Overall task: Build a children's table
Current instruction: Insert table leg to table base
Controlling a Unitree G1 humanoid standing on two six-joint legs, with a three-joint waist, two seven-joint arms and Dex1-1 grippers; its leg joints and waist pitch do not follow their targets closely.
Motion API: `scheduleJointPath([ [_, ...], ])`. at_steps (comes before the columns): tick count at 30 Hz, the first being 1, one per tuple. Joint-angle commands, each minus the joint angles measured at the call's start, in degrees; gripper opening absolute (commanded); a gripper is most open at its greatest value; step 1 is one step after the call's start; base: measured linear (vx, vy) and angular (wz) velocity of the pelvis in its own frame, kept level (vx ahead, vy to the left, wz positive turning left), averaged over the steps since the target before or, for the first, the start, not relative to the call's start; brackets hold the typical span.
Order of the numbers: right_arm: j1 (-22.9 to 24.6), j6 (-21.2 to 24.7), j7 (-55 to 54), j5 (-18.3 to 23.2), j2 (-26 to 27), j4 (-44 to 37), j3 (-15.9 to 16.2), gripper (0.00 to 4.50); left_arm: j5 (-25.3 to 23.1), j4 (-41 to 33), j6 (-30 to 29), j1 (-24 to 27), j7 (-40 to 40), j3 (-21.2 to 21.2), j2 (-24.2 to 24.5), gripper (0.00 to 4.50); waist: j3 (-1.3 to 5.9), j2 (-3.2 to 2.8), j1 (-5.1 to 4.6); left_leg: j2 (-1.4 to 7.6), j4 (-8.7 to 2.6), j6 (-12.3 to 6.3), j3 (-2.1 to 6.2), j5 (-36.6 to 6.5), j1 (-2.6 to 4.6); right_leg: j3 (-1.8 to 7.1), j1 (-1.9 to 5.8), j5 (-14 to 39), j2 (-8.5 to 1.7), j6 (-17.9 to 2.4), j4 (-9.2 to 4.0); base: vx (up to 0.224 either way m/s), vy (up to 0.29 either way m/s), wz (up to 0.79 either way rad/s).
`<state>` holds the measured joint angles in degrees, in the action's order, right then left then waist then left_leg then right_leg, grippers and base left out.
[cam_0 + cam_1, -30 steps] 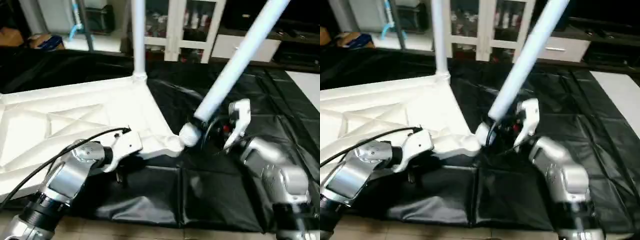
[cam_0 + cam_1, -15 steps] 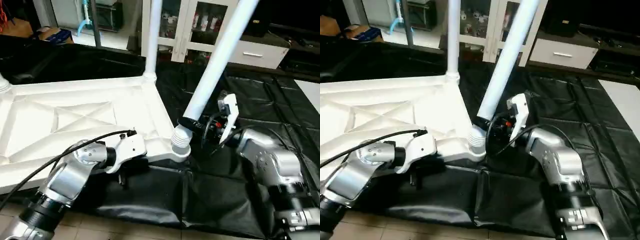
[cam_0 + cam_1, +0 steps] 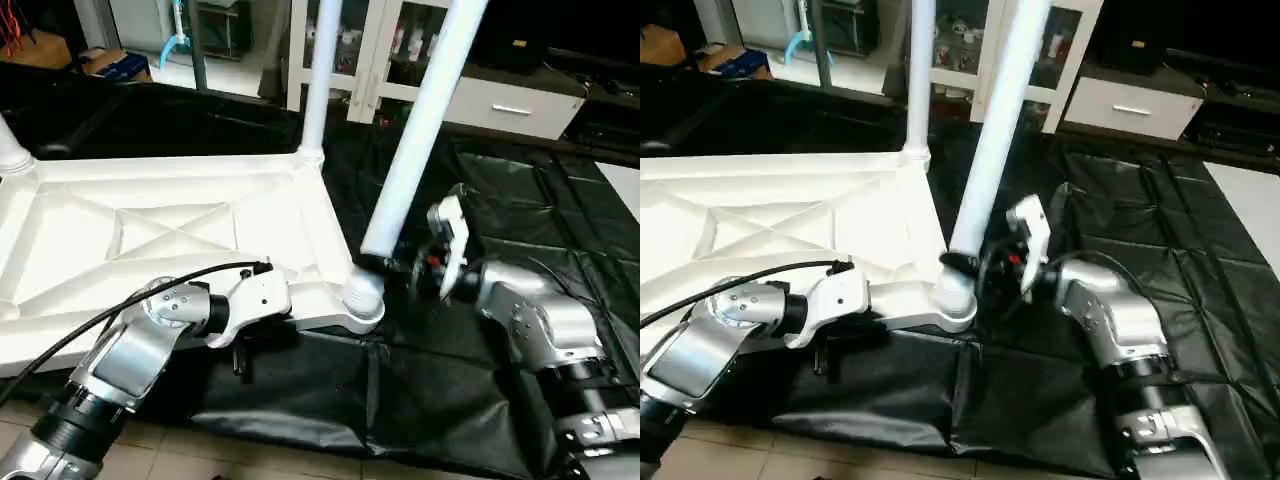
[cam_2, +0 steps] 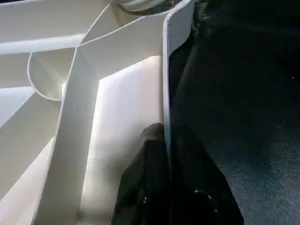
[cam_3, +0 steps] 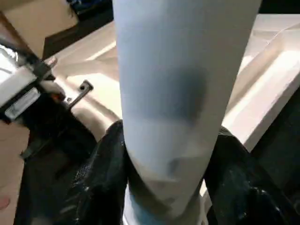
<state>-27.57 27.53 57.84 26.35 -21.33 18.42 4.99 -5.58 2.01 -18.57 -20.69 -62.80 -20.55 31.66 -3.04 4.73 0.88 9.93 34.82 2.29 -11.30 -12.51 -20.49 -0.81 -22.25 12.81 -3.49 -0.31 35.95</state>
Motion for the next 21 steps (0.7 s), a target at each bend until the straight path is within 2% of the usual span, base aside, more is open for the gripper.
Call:
scheduleJointPath([
  [1,-0.21,0.25,1.27,-1.25,-1.34,1.05,0.54,1.85,2.16,-0.24,1.11,1.44,-3.09,-3.55,-0.88,0.1,2.05,-0.27,-0.26,3.55,-4.46,-2.32,1.25,-5.77,0.82,2.29,1.32,5.46,-4.12,-13.99,-4.16,0.0,0.0,0.0],
  [9,-0.03,-1.36,0.33,-2.81,-0.2,3.49,0.92,1.85,2.69,-0.71,1.32,1.6,-3.87,-3.42,-1.16,0.1,1.99,-0.18,-0.25,3.63,-4.55,-2.17,1.25,-5.79,0.83,2.32,1.27,5.9,-4.2,-14.13,-4.22,0.0,0.0,0.0],
  [14,0.74,-1.81,0.04,-3.25,0.09,4.28,1.04,1.85,2.79,-0.72,1.41,1.54,-3.74,-3.36,-1.11,0.1,1.85,-0.06,-0.32,3.69,-4.75,-1.57,1.35,-7.27,0.78,2.35,1.2,8.28,-4.27,-13.58,-4.47,0.0,0.0,0.0],
  [21,3.7,-2.88,-1.62,-3.6,0.95,3.92,0.07,1.85,2.91,-1.01,1.04,1.75,-3.81,-3.4,-1.08,0.1,1.65,-0.12,-0.39,3.74,-5.0,-0.98,1.4,-8.77,0.85,2.42,0.97,10.29,-4.26,-12.75,-4.8,0.0,0.0,0.0],
])
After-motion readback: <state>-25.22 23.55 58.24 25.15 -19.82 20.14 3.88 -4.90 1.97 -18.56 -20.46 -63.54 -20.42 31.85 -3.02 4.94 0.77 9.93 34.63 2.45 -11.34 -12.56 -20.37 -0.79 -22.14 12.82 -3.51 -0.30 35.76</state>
